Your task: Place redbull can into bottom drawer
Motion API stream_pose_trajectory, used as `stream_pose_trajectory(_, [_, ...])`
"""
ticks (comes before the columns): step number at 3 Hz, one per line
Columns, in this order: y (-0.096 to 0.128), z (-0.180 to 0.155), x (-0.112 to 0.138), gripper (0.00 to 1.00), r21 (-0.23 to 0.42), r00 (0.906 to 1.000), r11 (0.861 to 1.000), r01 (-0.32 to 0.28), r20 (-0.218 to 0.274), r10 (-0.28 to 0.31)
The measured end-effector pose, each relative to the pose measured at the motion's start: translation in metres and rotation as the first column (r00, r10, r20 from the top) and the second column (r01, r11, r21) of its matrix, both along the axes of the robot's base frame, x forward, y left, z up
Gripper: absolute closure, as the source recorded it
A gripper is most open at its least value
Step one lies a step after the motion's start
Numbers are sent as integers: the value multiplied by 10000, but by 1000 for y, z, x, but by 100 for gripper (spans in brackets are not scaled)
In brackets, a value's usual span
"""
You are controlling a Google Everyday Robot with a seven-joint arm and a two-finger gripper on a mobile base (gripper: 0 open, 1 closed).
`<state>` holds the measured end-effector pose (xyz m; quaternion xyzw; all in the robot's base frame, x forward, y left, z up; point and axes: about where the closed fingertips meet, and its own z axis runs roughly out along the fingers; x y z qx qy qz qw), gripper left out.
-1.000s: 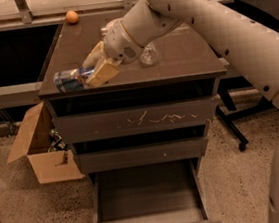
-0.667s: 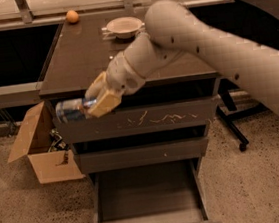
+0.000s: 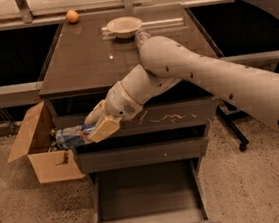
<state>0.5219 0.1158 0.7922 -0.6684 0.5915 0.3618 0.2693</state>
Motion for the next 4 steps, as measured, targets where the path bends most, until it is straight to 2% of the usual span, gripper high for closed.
stream_pose_trajectory(2, [-8,-68,-15,100,-817,9968,9963,269,-731,-329])
stream_pose_trajectory(3, [-27,-128,-30,100,-1900,9882,9790,736,-1182,-973])
stream_pose_trajectory(4, [-41,-188,-46,100,-2376,9714,9679,817,-1985,-1307])
